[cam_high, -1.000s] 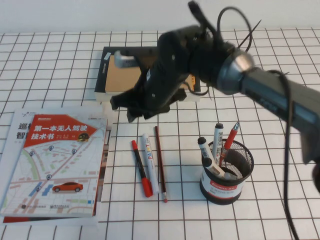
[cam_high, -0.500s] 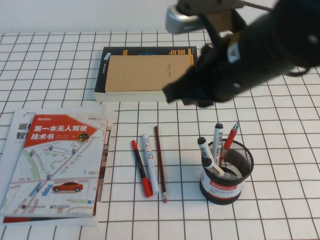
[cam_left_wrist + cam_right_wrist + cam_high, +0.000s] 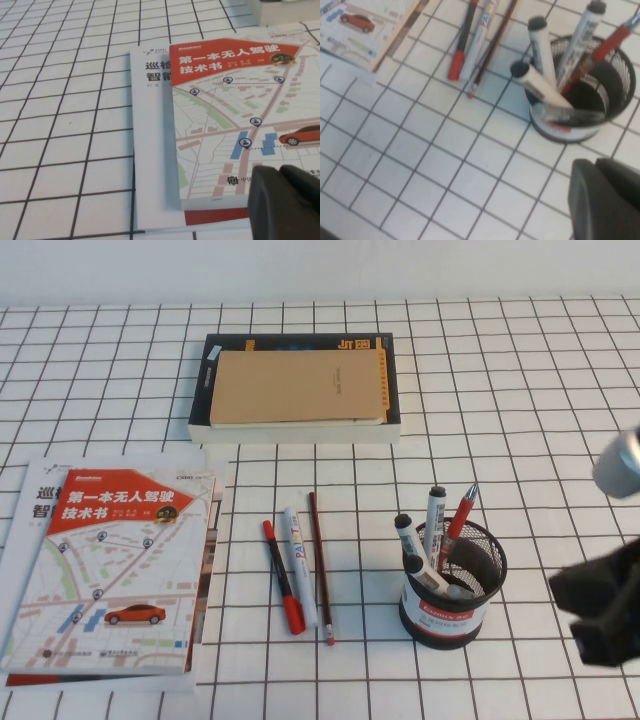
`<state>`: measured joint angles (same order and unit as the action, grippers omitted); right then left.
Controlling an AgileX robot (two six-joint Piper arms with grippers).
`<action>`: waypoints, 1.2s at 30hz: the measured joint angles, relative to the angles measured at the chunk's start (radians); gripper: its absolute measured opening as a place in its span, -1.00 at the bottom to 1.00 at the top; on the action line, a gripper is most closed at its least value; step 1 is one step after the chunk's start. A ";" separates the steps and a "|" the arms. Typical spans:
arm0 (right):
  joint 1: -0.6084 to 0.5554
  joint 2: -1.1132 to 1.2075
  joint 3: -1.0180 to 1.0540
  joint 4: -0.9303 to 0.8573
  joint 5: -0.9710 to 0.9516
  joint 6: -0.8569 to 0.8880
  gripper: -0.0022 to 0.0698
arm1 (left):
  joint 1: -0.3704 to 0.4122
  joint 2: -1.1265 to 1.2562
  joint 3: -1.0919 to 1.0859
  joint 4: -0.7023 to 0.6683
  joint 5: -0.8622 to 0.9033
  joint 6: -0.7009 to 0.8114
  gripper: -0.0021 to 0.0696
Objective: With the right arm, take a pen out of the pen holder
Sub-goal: 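Take a marker out of the pen holder and lay it on the table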
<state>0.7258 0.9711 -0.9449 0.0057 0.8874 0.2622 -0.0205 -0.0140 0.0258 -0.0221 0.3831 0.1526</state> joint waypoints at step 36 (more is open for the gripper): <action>-0.610 -0.709 0.958 -0.155 -0.794 0.000 -0.98 | 0.000 0.000 0.000 0.000 0.000 0.000 -0.95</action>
<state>0.1162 0.2616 0.0132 -0.1496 0.0930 0.2622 -0.0205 -0.0140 0.0258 -0.0221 0.3831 0.1526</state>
